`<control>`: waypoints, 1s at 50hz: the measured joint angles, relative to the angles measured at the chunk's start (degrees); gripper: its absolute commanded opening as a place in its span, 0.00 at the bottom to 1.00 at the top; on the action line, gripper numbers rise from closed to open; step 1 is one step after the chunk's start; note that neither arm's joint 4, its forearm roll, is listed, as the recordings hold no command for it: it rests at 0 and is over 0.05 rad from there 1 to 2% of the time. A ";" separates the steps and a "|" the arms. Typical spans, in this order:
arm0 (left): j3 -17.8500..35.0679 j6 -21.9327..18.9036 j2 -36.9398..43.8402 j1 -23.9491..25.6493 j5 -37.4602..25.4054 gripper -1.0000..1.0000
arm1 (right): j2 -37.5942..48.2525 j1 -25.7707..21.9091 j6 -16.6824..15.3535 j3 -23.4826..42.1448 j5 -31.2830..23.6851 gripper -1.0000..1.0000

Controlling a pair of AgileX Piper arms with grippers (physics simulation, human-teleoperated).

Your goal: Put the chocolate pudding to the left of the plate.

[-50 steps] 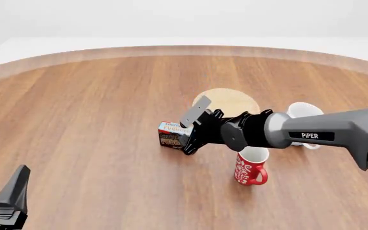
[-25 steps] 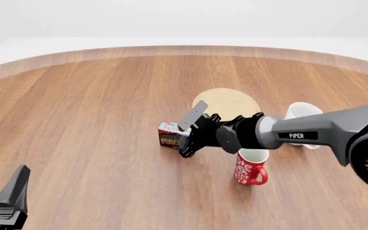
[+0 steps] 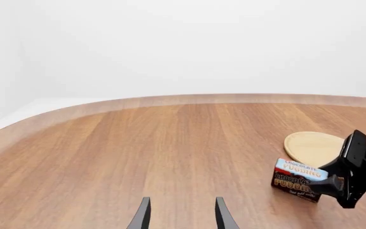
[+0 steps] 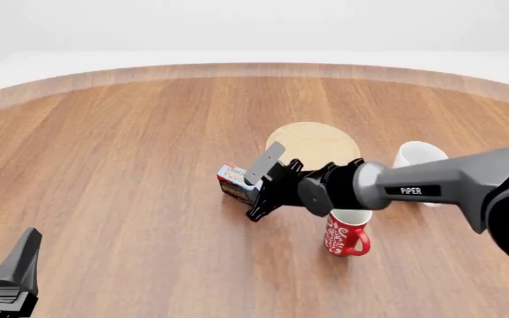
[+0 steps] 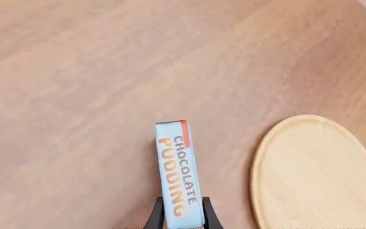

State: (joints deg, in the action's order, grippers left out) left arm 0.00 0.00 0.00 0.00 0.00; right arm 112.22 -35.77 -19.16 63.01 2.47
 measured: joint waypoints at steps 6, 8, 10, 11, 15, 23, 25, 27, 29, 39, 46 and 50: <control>0.00 0.00 0.00 0.00 0.00 1.00 | -1.33 -0.74 0.65 -1.20 0.32 0.00; 0.00 0.00 0.00 0.00 0.00 1.00 | -1.95 -0.97 0.85 -1.54 0.31 0.00; 0.00 0.00 0.00 0.00 0.00 1.00 | -2.67 -1.22 0.98 -1.82 0.16 0.00; 0.00 0.00 0.00 0.00 0.00 1.00 | -3.05 -1.32 1.03 -1.91 0.05 0.00; 0.00 0.00 0.00 0.00 0.00 1.00 | -4.57 -1.66 1.01 -1.95 -0.68 0.00; 0.00 0.00 0.00 0.00 0.00 1.00 | -7.24 -1.83 0.50 -0.54 -3.11 0.00; 0.00 0.00 0.00 0.00 0.00 1.00 | -7.83 -1.84 0.35 0.06 -3.90 0.00; 0.00 0.00 0.00 0.00 0.00 1.00 | -8.36 -1.83 0.17 0.78 -4.75 0.00; 0.00 0.00 0.00 0.00 0.00 1.00 | -8.77 -1.80 -0.03 1.61 -5.65 0.00; 0.00 0.00 0.00 0.00 0.00 1.00 | -9.52 -1.64 -1.11 6.87 -10.32 0.00; 0.00 0.00 0.00 0.00 0.00 1.00 | -7.82 -1.00 -2.00 12.90 -14.01 0.00; 0.00 0.00 0.00 0.00 0.00 1.00 | -6.07 -0.48 -2.48 16.83 -16.10 0.00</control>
State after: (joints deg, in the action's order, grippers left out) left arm 0.00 0.00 0.00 0.00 0.00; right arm 106.15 -36.25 -21.65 79.84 -13.64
